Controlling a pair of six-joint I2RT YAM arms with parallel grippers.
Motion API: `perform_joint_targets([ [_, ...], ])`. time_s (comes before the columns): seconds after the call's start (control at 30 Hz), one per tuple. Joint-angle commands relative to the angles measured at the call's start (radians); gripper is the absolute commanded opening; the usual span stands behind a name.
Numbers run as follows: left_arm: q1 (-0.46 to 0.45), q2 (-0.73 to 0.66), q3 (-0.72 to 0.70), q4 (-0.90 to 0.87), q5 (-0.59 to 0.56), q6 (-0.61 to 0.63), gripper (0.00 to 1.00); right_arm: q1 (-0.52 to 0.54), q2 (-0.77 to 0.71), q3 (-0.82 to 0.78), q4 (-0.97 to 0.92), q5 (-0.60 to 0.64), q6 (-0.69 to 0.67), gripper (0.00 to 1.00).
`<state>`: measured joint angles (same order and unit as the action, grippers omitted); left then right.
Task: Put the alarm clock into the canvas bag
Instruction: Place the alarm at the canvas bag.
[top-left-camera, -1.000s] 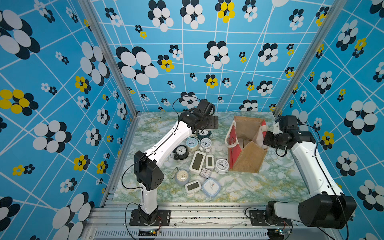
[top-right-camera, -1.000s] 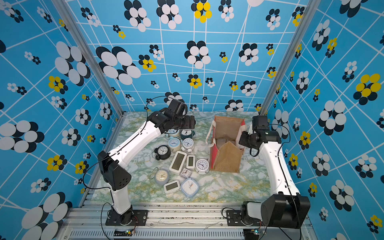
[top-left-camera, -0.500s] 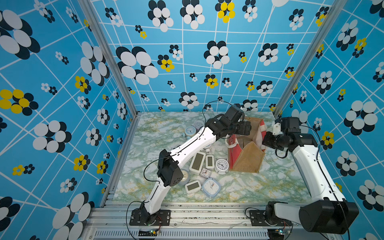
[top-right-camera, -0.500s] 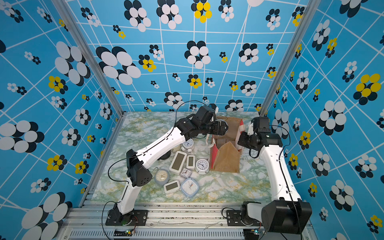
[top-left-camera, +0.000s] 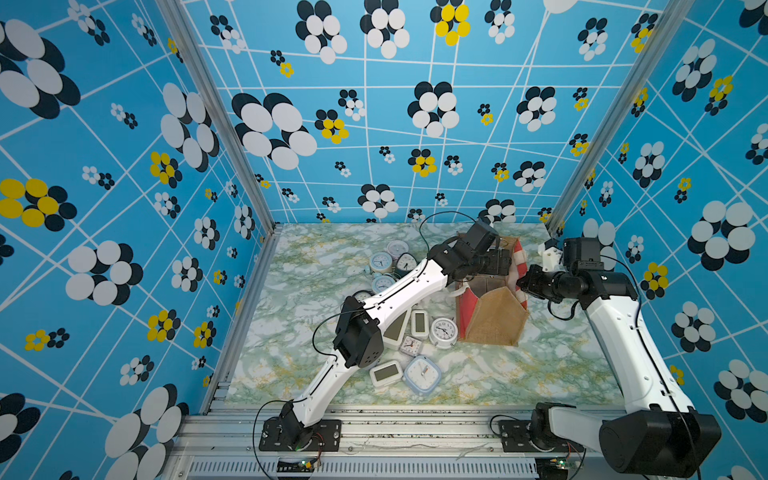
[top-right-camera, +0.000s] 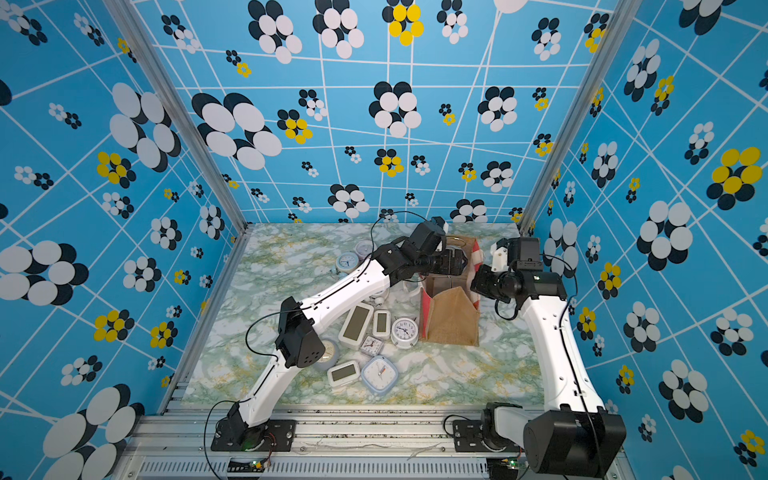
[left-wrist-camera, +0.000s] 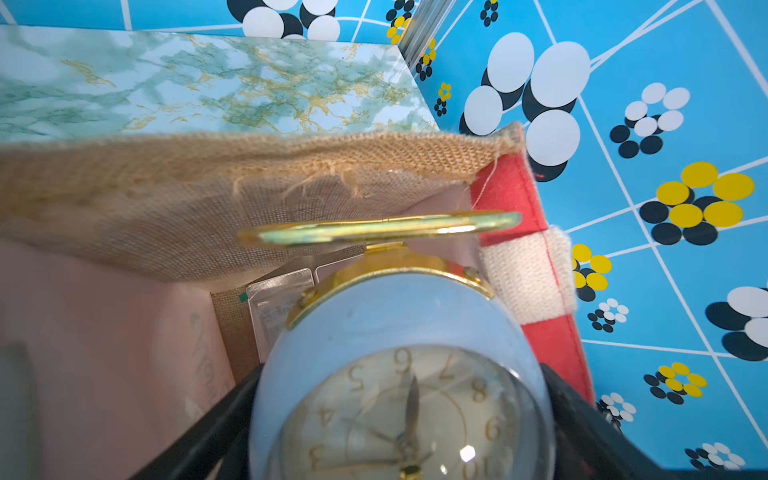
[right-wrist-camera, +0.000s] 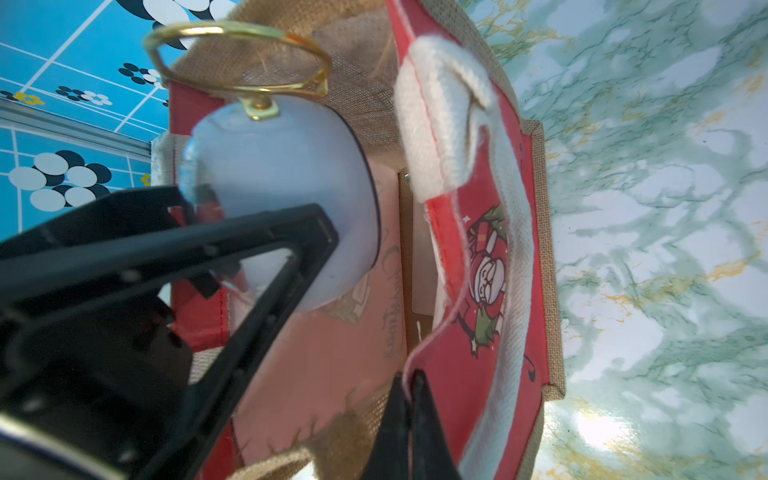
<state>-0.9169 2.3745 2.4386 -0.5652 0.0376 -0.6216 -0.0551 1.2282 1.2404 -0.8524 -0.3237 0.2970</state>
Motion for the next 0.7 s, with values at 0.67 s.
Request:
perform_joint_targets([
  [0.67, -0.001, 0.246, -0.003, 0.162, 0.043, -0.016, 0.81, 0.0, 0.016, 0.001, -0.063, 0.108, -0.009, 0.0],
])
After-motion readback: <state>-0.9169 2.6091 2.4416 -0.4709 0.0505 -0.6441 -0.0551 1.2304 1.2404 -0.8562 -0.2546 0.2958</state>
